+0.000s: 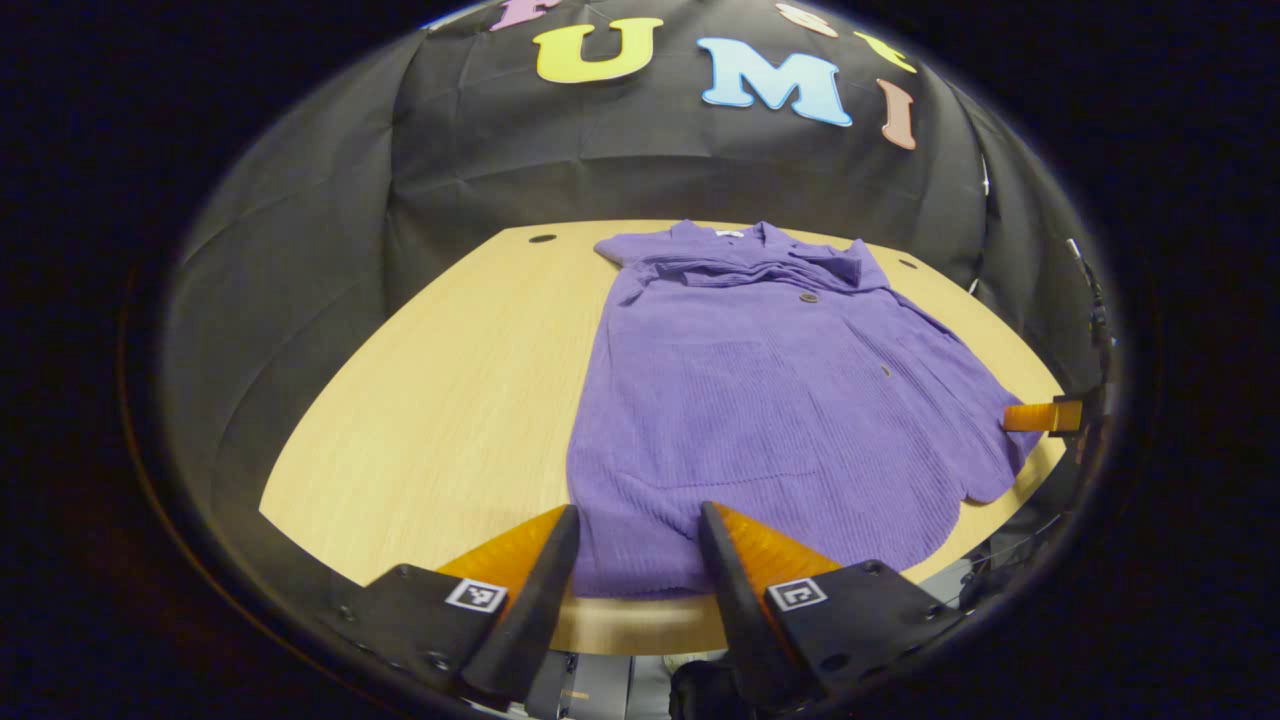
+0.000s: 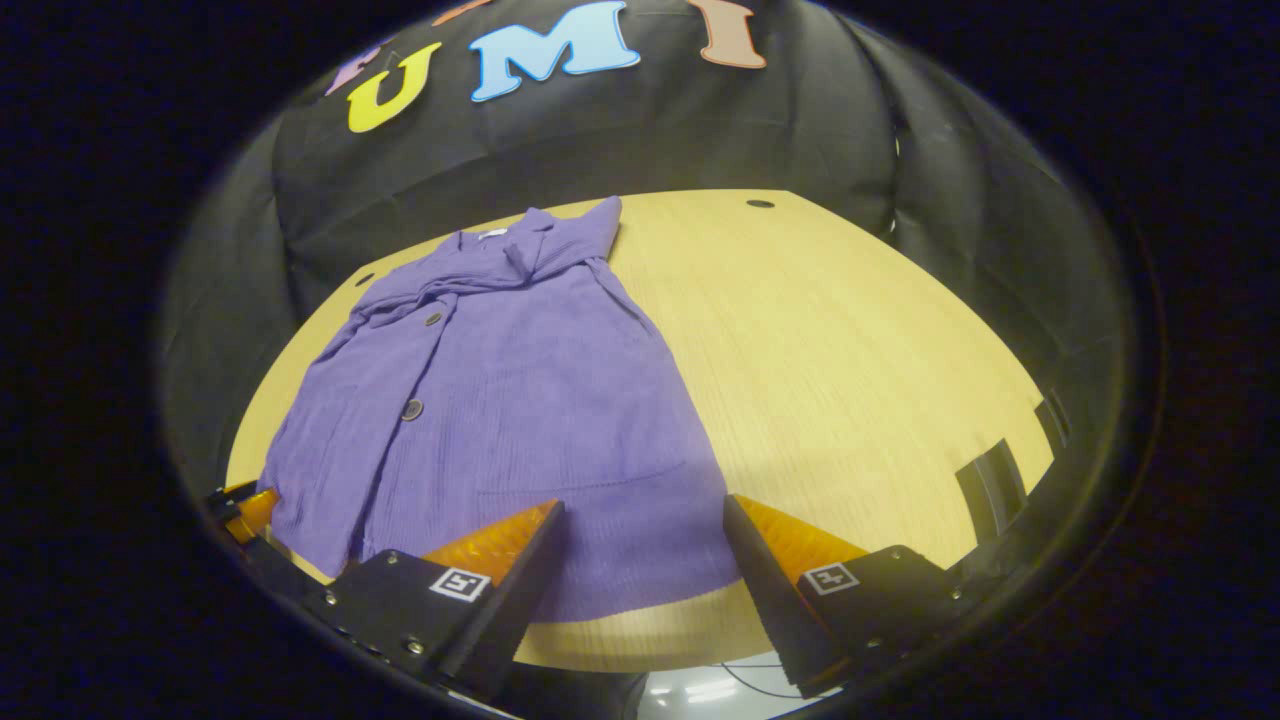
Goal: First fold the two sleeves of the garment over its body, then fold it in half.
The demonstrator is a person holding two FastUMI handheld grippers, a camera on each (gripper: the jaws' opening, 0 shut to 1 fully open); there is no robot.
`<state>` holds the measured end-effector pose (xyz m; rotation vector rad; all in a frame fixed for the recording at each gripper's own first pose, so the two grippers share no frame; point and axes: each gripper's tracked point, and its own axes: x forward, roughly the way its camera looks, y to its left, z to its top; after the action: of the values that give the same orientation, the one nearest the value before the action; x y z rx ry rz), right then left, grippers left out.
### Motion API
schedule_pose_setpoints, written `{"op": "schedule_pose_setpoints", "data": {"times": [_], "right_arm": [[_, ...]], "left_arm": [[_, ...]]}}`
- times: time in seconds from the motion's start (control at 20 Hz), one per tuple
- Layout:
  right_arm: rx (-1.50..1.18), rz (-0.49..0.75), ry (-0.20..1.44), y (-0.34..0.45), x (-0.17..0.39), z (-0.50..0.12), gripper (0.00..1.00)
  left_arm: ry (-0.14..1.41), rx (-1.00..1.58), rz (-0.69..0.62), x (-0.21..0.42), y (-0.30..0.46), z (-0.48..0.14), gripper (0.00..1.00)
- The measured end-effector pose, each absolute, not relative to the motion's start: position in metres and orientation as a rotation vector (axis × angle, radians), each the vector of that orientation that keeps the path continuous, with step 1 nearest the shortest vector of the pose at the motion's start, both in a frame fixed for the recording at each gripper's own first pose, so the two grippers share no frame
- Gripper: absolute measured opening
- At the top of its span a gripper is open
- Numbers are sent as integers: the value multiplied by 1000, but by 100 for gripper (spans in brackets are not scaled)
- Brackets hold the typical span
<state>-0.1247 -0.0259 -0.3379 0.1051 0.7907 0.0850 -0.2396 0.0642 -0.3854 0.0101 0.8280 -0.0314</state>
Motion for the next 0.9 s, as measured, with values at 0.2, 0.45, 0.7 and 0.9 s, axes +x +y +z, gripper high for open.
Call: {"op": "schedule_pose_setpoints", "data": {"times": [0.2, 0.45, 0.7, 0.9], "right_arm": [[57, 99, 779, -22, -128, -340, 89], [113, 82, 779, -26, -126, -342, 51], [269, 33, 788, -33, -122, -343, 7], [258, 76, 802, -29, -122, -340, 0]], "left_arm": [[814, -4, -38, -237, 51, -387, 44], [830, -10, -27, -235, 47, -389, 13], [850, -7, -3, -232, 48, -389, 7], [892, -23, 8, -232, 39, -390, 7]]}}
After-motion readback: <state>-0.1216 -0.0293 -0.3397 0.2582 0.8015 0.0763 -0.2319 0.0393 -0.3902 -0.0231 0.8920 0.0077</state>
